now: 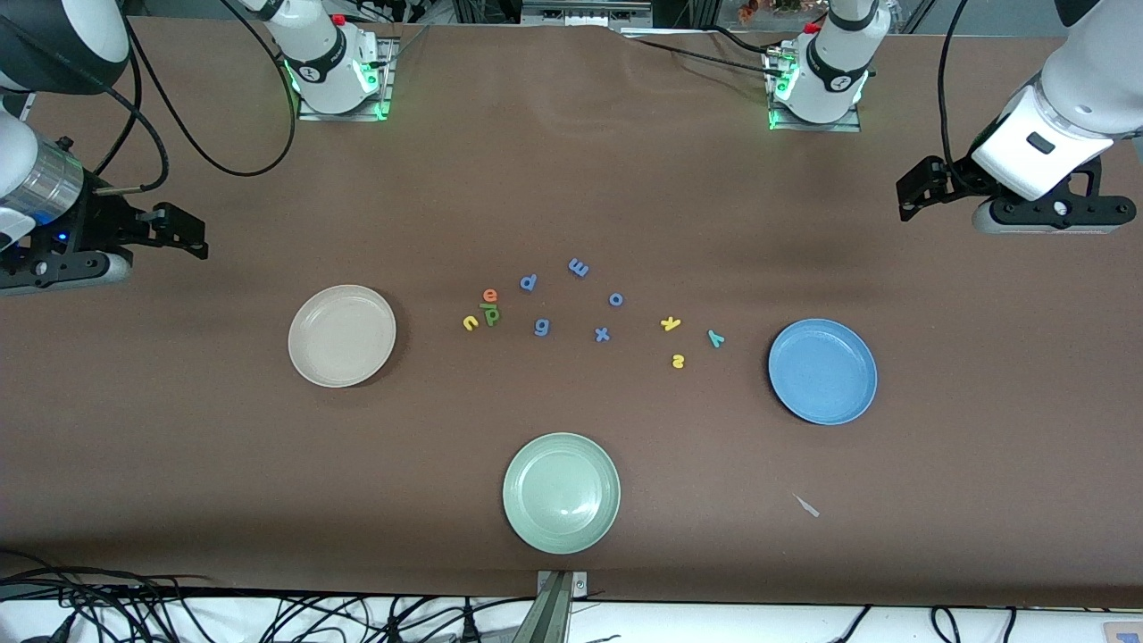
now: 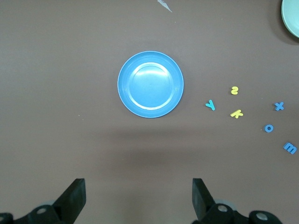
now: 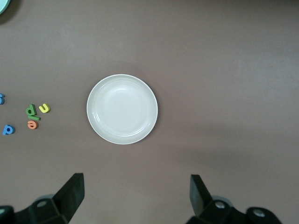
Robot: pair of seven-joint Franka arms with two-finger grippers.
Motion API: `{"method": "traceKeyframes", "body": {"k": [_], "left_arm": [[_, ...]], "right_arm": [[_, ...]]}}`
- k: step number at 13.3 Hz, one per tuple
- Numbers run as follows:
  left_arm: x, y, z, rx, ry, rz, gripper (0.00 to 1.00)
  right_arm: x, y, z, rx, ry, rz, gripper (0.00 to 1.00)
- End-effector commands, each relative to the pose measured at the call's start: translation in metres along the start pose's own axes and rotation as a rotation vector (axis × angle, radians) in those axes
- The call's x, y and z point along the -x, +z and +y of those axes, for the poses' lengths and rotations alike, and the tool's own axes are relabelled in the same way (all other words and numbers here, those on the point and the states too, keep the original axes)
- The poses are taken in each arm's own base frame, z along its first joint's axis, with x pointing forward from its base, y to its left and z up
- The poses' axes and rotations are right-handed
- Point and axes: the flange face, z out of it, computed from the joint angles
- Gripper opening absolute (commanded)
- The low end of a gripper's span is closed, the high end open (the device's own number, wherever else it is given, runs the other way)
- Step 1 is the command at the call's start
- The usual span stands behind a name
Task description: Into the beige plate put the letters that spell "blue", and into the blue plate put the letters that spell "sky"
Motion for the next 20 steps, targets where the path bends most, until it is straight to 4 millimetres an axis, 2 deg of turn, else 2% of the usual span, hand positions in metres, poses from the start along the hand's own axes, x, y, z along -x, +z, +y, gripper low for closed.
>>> {"method": "traceKeyframes", "body": {"k": [1,6,12,20], "left_arm": [[0.005,-0.005,-0.001,-0.007,0.018,0.009,1.0],[0.005,-0.005,-0.001,-0.007,0.018,0.009,1.0],[0.005,-0.005,-0.001,-0.007,0.018,0.009,1.0],[0.005,-0.005,-0.001,-0.007,0.017,0.007,1.0]], "right_arm": [[0.006,0.0,-0.002,0.003,0.006,-0.023,1.0],[0.0,-0.004,0.002,0.012,-0.004,-0.01,1.0],[-0.006,-0.023,0.004,0.02,0.005,0.025,1.0],[-0.007,-0.024,0.011,0.02,0.017,0.035,1.0]]}}
